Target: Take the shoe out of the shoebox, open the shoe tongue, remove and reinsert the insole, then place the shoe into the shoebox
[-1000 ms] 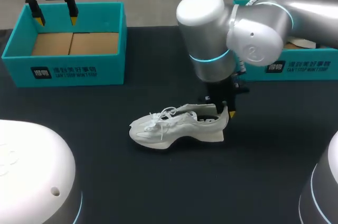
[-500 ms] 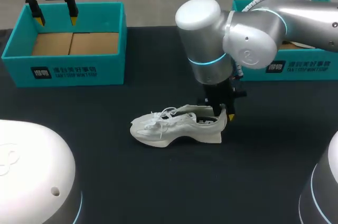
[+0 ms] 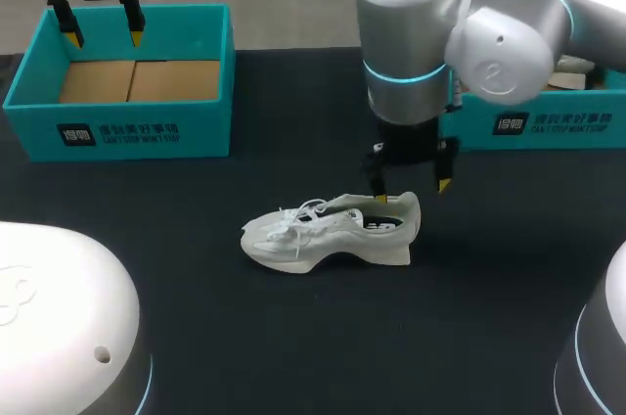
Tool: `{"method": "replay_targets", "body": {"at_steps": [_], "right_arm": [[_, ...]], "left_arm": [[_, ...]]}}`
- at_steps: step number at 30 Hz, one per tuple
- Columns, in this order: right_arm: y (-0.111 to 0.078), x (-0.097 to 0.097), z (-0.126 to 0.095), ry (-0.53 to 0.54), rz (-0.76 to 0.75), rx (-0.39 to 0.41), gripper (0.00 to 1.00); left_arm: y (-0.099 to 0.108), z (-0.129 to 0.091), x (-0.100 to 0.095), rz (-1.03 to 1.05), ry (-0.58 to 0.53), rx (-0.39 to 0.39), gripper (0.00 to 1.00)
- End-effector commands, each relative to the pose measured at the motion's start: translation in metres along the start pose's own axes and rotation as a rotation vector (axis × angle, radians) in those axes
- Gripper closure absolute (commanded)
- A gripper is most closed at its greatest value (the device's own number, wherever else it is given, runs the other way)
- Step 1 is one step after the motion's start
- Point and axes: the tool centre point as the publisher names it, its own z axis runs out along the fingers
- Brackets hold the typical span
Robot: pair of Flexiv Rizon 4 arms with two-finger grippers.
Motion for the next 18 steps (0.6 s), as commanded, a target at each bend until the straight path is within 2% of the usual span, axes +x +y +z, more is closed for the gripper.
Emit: {"method": "replay_targets", "body": {"at_steps": [1, 4, 18], "right_arm": [[-0.0082, -0.0063, -0.0265, 0.084, -0.484, -0.183, 0.0], [-0.0066, -0.0093, -0.0362, 0.171, -0.728, -0.262, 0.0], [-0.0066, -0.0093, -0.0362, 0.171, -0.728, -0.262, 0.0]], "left_arm": [[0.0, 0.0, 0.0, 0.0, 0.0, 0.0, 0.0], [0.0, 0.0, 0.0, 0.0, 0.0, 0.0, 0.0], [0.0, 0.0, 0.0, 0.0, 0.0, 0.0, 0.0]]}}
